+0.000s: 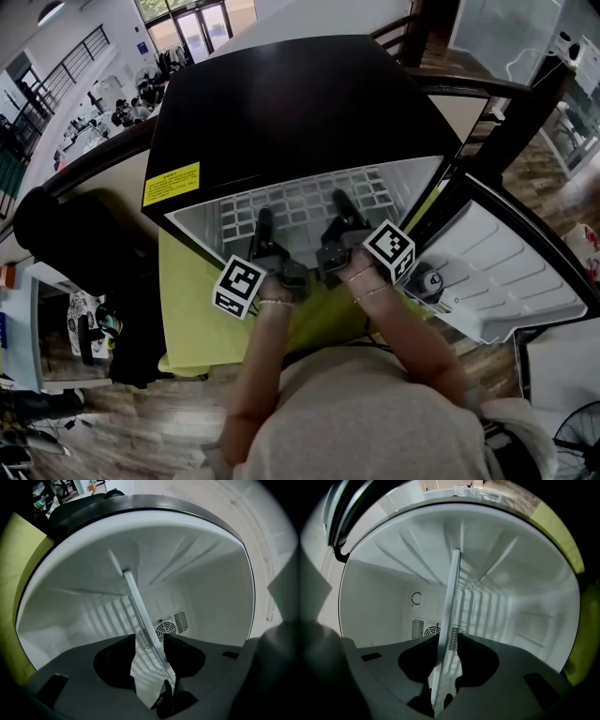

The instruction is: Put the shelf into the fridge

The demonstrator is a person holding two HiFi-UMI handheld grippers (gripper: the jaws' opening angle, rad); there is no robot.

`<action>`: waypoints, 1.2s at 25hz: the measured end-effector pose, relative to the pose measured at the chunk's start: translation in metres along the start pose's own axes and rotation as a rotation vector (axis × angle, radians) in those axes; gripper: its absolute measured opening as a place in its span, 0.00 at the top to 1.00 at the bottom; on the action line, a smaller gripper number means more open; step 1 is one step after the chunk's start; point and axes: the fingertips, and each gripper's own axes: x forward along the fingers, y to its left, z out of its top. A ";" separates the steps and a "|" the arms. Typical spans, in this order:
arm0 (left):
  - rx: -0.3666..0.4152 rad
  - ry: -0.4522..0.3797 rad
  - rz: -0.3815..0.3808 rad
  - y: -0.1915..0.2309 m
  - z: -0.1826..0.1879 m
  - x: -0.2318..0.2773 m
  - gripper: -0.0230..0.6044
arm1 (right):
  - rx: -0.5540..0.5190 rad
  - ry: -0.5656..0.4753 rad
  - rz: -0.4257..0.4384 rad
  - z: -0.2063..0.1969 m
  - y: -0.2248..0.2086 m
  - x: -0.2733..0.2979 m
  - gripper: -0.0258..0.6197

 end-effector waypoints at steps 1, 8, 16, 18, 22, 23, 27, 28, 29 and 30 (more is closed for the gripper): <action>0.002 0.004 0.002 0.000 -0.001 -0.001 0.65 | -0.005 0.004 -0.001 -0.001 0.000 -0.002 0.81; -0.011 0.021 0.000 0.000 -0.009 -0.014 0.60 | -0.029 0.030 0.012 -0.009 0.003 -0.016 0.77; 0.109 0.062 0.006 -0.006 -0.024 -0.045 0.70 | -0.089 0.088 0.027 -0.018 0.002 -0.047 0.79; 0.132 0.080 -0.004 -0.010 -0.027 -0.052 0.72 | -0.114 0.114 0.033 -0.021 0.004 -0.055 0.80; 0.273 0.139 0.001 -0.020 -0.030 -0.063 0.81 | -0.263 0.216 0.051 -0.035 0.015 -0.065 0.90; 0.320 0.151 0.004 -0.023 -0.030 -0.065 0.84 | -0.300 0.232 0.060 -0.037 0.018 -0.067 0.94; 0.481 0.215 -0.040 -0.046 -0.034 -0.073 0.91 | -0.348 0.314 0.145 -0.050 0.037 -0.080 0.97; 0.535 0.223 -0.053 -0.053 -0.034 -0.075 0.94 | -0.364 0.345 0.174 -0.056 0.043 -0.083 0.97; 0.589 0.227 -0.063 -0.060 -0.033 -0.077 0.94 | -0.403 0.374 0.201 -0.061 0.048 -0.086 0.97; 0.640 0.230 -0.072 -0.066 -0.032 -0.079 0.94 | -0.464 0.400 0.225 -0.065 0.052 -0.089 0.97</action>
